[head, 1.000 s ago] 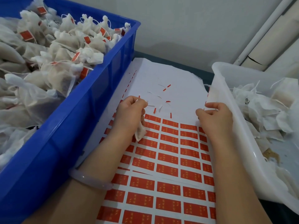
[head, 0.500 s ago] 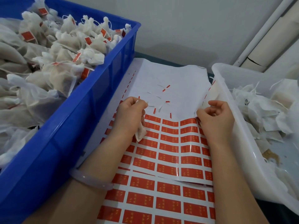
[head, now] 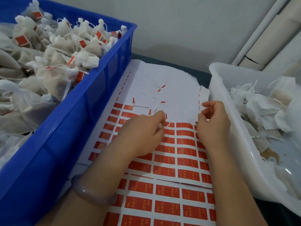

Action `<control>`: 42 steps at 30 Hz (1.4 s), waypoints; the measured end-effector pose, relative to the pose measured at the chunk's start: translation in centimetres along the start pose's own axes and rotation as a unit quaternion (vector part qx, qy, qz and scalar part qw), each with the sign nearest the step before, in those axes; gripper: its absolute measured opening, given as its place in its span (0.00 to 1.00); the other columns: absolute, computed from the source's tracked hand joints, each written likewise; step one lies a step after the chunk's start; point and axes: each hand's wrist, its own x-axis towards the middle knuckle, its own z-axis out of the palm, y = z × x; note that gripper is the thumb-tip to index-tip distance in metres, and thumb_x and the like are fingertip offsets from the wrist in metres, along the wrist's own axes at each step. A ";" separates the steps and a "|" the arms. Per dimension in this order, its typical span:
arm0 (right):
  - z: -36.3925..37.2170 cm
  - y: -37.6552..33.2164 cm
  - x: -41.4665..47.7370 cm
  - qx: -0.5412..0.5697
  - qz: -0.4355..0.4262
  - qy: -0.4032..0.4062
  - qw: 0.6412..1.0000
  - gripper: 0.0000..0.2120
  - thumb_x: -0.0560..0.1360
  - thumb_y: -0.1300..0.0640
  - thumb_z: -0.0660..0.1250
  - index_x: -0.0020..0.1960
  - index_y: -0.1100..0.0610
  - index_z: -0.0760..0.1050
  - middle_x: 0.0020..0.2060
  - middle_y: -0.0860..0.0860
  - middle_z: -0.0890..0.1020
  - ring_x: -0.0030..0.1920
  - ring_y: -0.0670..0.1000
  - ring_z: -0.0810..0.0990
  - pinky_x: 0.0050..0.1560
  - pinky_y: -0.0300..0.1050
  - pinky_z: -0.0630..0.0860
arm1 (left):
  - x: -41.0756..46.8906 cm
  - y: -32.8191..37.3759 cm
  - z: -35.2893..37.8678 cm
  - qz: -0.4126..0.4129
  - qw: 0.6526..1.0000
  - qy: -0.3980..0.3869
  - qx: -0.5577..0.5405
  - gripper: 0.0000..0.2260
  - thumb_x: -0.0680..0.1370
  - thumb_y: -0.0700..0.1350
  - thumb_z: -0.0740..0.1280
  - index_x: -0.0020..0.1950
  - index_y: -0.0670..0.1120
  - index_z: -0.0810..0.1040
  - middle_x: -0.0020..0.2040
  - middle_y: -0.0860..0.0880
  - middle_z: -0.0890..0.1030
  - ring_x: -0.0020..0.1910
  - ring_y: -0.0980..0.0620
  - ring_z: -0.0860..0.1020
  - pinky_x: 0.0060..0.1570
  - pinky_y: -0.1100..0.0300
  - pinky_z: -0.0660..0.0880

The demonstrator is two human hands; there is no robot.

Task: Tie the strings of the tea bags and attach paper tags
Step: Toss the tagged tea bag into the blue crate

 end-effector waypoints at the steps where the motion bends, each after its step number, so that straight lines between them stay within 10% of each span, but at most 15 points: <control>1: -0.1 -0.3 -0.2 -0.025 -0.013 -0.011 1.000 0.10 0.77 0.61 0.63 0.52 0.47 0.67 0.46 0.44 0.73 0.43 0.44 0.73 0.45 0.30 0.66 | 0.1 0.0 0.0 -0.008 1.000 -0.006 0.022 0.04 0.80 0.52 0.55 0.54 0.57 0.66 0.56 0.56 0.79 0.43 0.57 0.78 0.32 0.69 0.68; 8: -2.2 -3.2 -2.5 -0.090 -0.159 0.008 0.983 0.07 0.76 0.61 0.64 0.51 0.50 0.72 0.47 0.42 0.71 0.38 0.41 0.70 0.39 0.26 0.58 | 0.4 0.0 0.4 -0.033 0.999 0.020 0.025 0.07 0.80 0.52 0.56 0.57 0.56 0.67 0.53 0.56 0.79 0.37 0.58 0.75 0.31 0.67 0.69; 13: -1.8 -3.2 -2.3 0.061 -0.041 -0.073 0.995 0.10 0.75 0.54 0.67 0.50 0.42 0.69 0.42 0.30 0.73 0.41 0.36 0.77 0.38 0.25 0.67 | -0.1 0.2 0.2 -0.048 0.995 0.057 -0.065 0.02 0.79 0.52 0.59 0.48 0.57 0.66 0.43 0.59 0.78 0.35 0.59 0.76 0.30 0.68 0.70; 22: 0.3 -3.7 -1.7 0.218 0.009 -0.048 0.975 0.08 0.74 0.53 0.68 0.49 0.44 0.71 0.41 0.39 0.81 0.35 0.37 0.81 0.30 0.25 0.73 | -0.2 0.9 -2.5 -0.147 0.861 0.165 -0.458 0.11 0.76 0.39 0.64 0.35 0.50 0.74 0.34 0.53 0.78 0.42 0.48 0.78 0.39 0.58 0.75; 32: -0.5 -3.2 -3.3 0.347 0.019 -0.019 0.938 0.10 0.68 0.49 0.71 0.47 0.49 0.75 0.40 0.41 0.84 0.40 0.43 0.84 0.36 0.31 0.77 | -0.3 1.4 -2.7 -0.171 0.813 0.114 -0.545 0.10 0.75 0.38 0.66 0.35 0.48 0.77 0.33 0.49 0.81 0.37 0.46 0.80 0.45 0.50 0.78; 42: -0.5 -3.4 -3.6 0.386 0.041 -0.040 0.921 0.18 0.68 0.55 0.73 0.52 0.40 0.71 0.42 0.35 0.83 0.42 0.39 0.83 0.34 0.31 0.77 | -0.3 2.0 -2.7 -0.189 0.839 0.131 -0.494 0.09 0.68 0.43 0.73 0.40 0.49 0.73 0.38 0.49 0.85 0.39 0.50 0.84 0.39 0.55 0.80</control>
